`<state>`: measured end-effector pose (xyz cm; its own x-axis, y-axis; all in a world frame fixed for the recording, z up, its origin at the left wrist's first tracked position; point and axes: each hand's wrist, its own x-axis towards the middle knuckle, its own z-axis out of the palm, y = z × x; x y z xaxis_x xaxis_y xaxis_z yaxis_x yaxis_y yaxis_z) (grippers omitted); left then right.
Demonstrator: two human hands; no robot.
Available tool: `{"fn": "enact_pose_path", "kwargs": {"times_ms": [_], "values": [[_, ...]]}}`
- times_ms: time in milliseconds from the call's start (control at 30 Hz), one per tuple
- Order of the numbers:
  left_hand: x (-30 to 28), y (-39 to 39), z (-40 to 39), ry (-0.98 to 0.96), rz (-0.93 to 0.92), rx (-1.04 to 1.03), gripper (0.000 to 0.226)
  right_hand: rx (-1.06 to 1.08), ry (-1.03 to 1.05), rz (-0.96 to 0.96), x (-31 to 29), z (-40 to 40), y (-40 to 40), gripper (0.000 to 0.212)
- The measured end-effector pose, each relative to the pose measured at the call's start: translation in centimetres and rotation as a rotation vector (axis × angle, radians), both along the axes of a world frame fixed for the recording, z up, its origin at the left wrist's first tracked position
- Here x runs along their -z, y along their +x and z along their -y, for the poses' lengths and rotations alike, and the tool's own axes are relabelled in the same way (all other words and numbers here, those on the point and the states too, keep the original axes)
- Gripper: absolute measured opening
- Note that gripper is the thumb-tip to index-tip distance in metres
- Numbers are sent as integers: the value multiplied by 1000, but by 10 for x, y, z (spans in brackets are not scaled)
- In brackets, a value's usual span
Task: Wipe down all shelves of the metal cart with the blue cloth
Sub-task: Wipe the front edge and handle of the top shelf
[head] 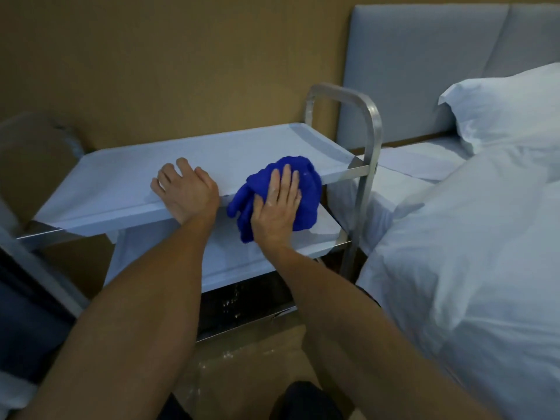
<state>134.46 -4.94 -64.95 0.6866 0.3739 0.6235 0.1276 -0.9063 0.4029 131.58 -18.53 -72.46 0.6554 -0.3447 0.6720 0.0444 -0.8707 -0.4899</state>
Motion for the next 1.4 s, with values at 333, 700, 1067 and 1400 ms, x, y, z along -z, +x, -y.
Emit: {"fn": "enact_pose_path", "kwargs": {"times_ms": [333,700,1067,1400], "values": [[3,1,6,26,49,-24,50,358,778,106,-78,81,46,64],[0,-3,4,8,-18,-7,47,123,40,43,-24,51,16,53],[1,-1,6,44,-43,-16,42,284,151,-68,-48,82,25,51],[-12,-23,-22,81,-120,142,44,102,7,-71,-38,-17,-2,58]]}}
